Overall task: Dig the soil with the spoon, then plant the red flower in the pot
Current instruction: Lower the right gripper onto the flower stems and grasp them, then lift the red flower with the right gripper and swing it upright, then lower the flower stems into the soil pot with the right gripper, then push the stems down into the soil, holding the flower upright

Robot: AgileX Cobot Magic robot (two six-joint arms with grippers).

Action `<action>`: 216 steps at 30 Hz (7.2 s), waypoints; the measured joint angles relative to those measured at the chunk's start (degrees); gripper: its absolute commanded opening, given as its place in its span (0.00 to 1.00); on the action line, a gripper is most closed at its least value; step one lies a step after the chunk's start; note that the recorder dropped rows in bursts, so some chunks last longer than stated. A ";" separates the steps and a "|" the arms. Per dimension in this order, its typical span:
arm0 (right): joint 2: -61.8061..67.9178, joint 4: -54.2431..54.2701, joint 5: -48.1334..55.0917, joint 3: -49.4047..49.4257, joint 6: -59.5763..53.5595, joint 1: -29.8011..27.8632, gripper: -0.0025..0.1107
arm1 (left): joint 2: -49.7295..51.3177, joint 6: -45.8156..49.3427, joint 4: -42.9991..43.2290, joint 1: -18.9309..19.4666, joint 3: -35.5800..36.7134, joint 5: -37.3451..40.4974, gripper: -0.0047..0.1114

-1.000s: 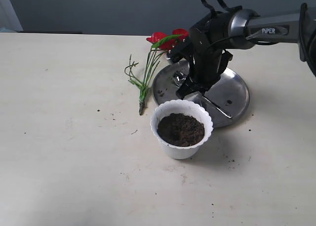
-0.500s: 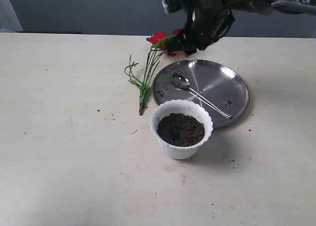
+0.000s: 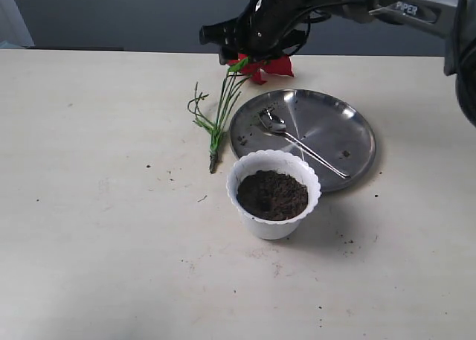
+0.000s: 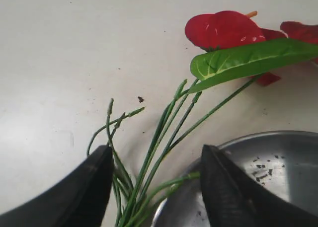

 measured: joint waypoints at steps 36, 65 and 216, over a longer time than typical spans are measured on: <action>15.50 -1.27 3.12 -12.14 11.51 0.00 0.31 | 0.00 0.00 0.00 0.00 0.00 0.00 0.04; 9.51 23.58 -3.80 -12.27 -12.67 2.27 0.02 | 0.00 0.00 0.00 0.00 0.00 0.00 0.04; -41.30 3.38 -91.13 92.99 12.15 17.16 0.02 | 0.00 0.00 0.00 0.00 0.00 0.00 0.04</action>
